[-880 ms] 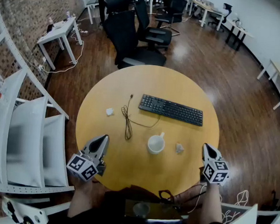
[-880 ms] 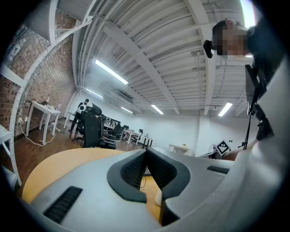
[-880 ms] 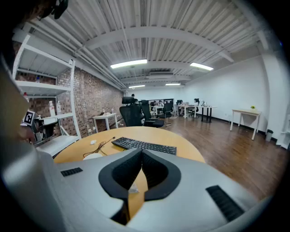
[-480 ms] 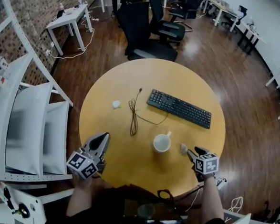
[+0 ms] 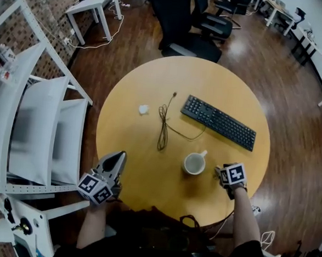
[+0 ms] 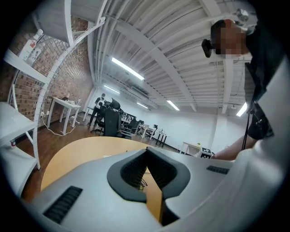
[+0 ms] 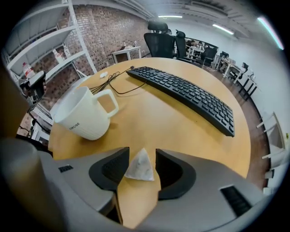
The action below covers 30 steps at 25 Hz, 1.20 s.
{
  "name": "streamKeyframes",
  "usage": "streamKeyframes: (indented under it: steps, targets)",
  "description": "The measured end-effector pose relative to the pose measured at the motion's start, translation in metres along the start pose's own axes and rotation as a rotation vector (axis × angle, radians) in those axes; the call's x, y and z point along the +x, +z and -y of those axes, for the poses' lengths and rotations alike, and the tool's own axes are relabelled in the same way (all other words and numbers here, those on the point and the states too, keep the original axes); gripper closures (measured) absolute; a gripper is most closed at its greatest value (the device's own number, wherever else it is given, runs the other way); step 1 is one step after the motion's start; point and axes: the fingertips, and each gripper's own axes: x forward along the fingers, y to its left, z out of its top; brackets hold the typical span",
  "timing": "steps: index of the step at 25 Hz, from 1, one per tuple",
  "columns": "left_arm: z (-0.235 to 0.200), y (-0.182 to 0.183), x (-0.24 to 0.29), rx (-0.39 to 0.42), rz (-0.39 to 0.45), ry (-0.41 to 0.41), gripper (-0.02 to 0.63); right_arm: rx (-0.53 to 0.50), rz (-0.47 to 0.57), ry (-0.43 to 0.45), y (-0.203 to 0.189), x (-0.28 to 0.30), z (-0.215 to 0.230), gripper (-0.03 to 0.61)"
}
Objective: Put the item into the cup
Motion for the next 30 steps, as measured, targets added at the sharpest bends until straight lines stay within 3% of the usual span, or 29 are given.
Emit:
streamKeyframes:
  steps: [5, 9, 11, 14, 22, 30]
  targets:
    - [-0.003, -0.006, 0.001, -0.015, -0.013, 0.015, 0.611, 0.006, -0.050, 0.012, -0.005, 0.013, -0.003, 0.391]
    - [-0.004, -0.008, 0.007, -0.019, -0.028, 0.011, 0.611, -0.002, -0.049, -0.040, -0.008, 0.016, 0.010, 0.398]
    - [-0.002, -0.008, 0.010, -0.017, -0.035, 0.004, 0.611, 0.006, -0.051, -0.057, -0.010, 0.014, 0.012, 0.479]
    - [0.003, -0.006, 0.018, -0.009, -0.036, -0.018, 0.611, 0.026, -0.021, -0.041, -0.012, 0.010, 0.010, 0.486]
    - [0.019, 0.005, 0.034, 0.018, -0.031, -0.096, 0.611, 0.098, 0.252, 0.013, 0.013, -0.046, -0.002, 0.488]
    - [0.029, 0.012, 0.025, 0.038, -0.010, -0.120, 0.611, -0.016, 0.544, 0.007, 0.072, -0.114, -0.047, 0.488]
